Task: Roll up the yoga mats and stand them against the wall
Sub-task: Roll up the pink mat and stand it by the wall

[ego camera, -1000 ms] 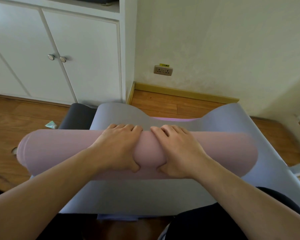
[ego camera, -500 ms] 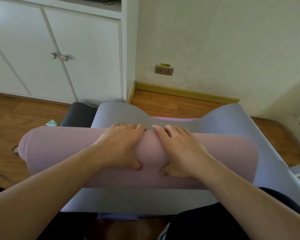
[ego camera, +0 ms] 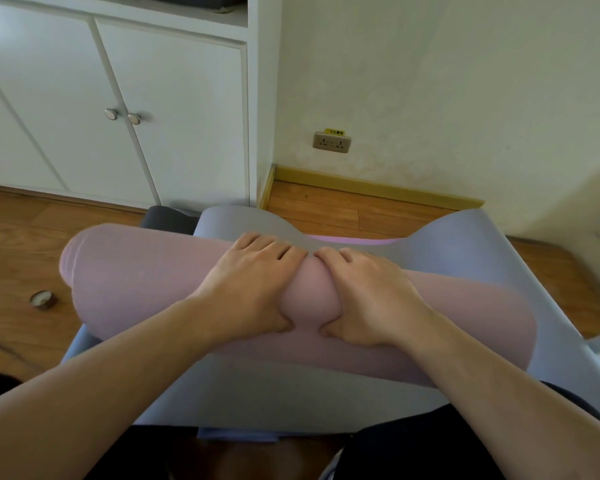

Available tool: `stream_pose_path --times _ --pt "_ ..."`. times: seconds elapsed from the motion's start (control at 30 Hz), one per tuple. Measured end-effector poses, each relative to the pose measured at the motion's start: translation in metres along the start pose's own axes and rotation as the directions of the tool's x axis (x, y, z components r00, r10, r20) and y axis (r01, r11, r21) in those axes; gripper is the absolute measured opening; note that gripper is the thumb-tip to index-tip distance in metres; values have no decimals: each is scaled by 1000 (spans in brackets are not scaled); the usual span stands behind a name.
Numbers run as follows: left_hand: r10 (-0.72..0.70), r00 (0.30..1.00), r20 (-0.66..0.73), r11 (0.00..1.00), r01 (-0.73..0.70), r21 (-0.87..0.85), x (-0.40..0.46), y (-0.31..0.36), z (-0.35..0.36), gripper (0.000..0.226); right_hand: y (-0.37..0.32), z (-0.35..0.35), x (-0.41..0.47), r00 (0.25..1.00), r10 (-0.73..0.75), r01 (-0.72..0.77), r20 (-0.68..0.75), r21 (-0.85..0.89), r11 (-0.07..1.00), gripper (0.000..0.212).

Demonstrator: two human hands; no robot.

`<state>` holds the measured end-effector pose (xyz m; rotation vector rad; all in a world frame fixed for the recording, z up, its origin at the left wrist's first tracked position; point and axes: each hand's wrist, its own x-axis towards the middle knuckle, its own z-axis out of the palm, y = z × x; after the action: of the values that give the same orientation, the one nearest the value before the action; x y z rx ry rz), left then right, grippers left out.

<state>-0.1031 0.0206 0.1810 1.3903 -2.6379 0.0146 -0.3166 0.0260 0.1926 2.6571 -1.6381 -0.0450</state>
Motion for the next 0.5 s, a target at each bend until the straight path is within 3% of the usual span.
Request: stream_pose_path --times 0.07,0.13,0.2,0.23,0.3,0.37,0.43,0.5 --pt "10 982 -188 998 -21 -55 -2 6 -4 76 14 -4 6 998 58 -56 -37 58 997 97" --pt "-30 931 -364 987 -30 -156 -7 13 -10 53 32 -11 9 985 171 -162 -18 235 958 100" --pt "-177 907 -383 937 36 -347 -11 16 -16 24 51 -19 11 955 296 -268 -3 417 869 100" --pt "-302 905 -301 876 138 -462 -11 14 -20 16 58 -23 13 936 353 -302 -9 496 814 100" --pt "-556 831 -9 638 419 -646 -4 1 -19 16 65 -28 20 899 435 -313 -46 626 714 102" --pt "-654 704 278 265 557 -787 4 -12 -12 33 65 -28 29 877 474 -282 -82 710 645 102" --pt "-598 689 409 -88 450 -889 11 -23 -6 47 61 -24 35 862 499 -253 -96 771 585 102" --pt "-500 764 408 -249 324 -913 14 -31 -9 46 57 -19 38 857 507 -234 -94 806 544 105"
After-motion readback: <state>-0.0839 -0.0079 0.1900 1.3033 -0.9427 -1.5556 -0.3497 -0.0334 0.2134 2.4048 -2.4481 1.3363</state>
